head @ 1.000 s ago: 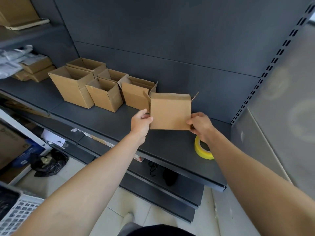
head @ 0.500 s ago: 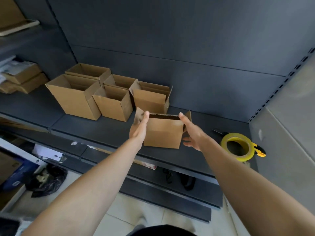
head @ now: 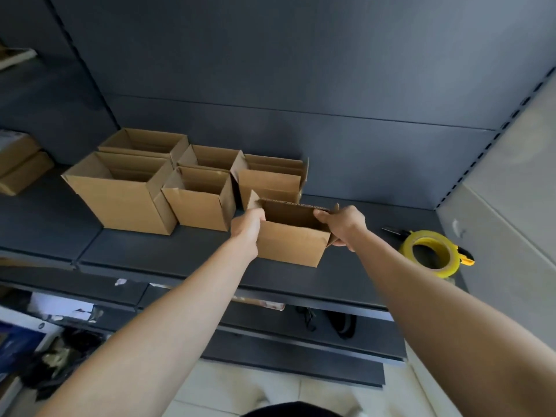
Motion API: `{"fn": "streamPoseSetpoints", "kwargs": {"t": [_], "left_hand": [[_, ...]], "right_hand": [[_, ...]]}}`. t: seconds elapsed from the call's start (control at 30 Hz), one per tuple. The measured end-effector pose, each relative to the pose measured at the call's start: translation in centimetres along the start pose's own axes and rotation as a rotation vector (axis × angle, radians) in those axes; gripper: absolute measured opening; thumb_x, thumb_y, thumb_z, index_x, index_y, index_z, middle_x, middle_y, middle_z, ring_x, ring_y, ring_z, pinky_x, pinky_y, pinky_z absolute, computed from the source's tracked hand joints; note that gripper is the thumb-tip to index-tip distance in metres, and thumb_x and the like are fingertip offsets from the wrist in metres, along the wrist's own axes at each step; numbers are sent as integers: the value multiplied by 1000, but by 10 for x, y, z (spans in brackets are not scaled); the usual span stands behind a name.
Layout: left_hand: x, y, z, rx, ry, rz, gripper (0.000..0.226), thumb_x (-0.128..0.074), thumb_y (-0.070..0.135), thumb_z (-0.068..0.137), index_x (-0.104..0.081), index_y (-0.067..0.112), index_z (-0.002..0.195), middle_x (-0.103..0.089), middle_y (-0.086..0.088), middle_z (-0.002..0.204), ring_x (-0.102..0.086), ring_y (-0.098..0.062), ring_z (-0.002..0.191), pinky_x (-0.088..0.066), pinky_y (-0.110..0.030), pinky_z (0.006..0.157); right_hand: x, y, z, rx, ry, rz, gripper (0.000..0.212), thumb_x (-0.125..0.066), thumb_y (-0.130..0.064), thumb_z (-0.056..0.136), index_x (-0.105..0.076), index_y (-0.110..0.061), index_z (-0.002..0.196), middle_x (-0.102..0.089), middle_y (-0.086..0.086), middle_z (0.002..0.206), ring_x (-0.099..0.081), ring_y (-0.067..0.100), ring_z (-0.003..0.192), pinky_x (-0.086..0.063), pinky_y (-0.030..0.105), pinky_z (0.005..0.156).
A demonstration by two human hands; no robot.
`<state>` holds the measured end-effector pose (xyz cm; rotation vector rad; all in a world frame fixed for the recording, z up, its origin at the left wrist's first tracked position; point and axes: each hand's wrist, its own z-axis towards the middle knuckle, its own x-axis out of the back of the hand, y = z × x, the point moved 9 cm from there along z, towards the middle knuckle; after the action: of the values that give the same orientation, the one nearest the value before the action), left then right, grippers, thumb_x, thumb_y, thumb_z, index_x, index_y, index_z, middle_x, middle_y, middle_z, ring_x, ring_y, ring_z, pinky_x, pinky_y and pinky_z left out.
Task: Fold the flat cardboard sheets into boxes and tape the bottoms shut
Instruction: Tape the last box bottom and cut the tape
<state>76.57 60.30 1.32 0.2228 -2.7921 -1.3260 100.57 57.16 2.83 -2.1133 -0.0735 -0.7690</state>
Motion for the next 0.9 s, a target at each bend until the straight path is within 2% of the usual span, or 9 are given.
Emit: {"fn": "streamPoseSetpoints", "kwargs": {"t": [0.13,0.23,0.3,0.37,0.43,0.47,0.57,0.77,0.9], "left_hand": [[14,15,8,-26,23,12,9,-51,19,78,-46,15,83,-38,-3,82,-41,-17,76,-37,-29,64],[23,24,19,-4,13,11,12,-51,21,84,-49,16,94,-44,-3,90,-44,-20,90,-43,-36,83],[27,25,26,22,8,-13,13,-51,21,87,-49,13,96,-45,-3,99,-43,-20,95,-40,-38,90],[30,25,33,31,9,-39,26,-53,25,90,-45,14,112,-41,-4,109,-42,-21,106,-38,-38,98],[31,25,36,37,11,-69,50,-56,30,91,-38,15,135,-42,-6,123,-41,-24,123,-34,-38,105],[30,25,38,42,7,-86,58,-58,32,91,-35,13,140,-42,-8,133,-40,-26,129,-32,-38,107],[27,26,40,57,7,-140,67,-62,37,88,-31,16,144,-35,-7,147,-37,-29,133,-30,-40,110],[24,33,54,55,12,-186,68,-63,34,88,-31,15,144,-35,-9,147,-38,-28,133,-32,-40,111],[25,30,57,69,44,-202,77,-68,41,83,-30,16,144,-35,-9,146,-36,-29,134,-31,-43,112]], "right_hand": [[-14,-20,-3,11,71,-88,60,-52,-68,82,-59,-9,87,-69,9,74,-67,22,59,-54,27,54],[-30,-36,-1,7,73,-109,66,-44,-76,80,-54,-10,75,-68,10,68,-67,22,59,-55,29,58],[-39,-42,2,2,72,-123,67,-40,-77,80,-53,-11,73,-67,9,67,-67,21,59,-57,30,60],[-46,-47,7,-4,70,-129,65,-39,-76,82,-52,-13,72,-66,7,64,-67,19,56,-57,29,58],[-48,-53,12,-7,75,-124,63,-39,-75,82,-51,-14,72,-66,7,61,-66,18,55,-56,29,55],[-48,-57,15,-7,80,-123,63,-39,-75,82,-51,-14,72,-65,7,60,-66,19,54,-55,28,54],[-48,-66,25,4,88,-133,66,-40,-75,82,-54,-12,71,-66,7,59,-66,20,53,-55,29,56],[-50,-77,34,4,93,-158,66,-38,-74,83,-56,-12,72,-65,7,56,-65,19,50,-53,27,51],[-54,-76,35,-38,67,-171,65,-36,-75,83,-50,-13,72,-66,10,64,-67,22,56,-51,26,48]]}}
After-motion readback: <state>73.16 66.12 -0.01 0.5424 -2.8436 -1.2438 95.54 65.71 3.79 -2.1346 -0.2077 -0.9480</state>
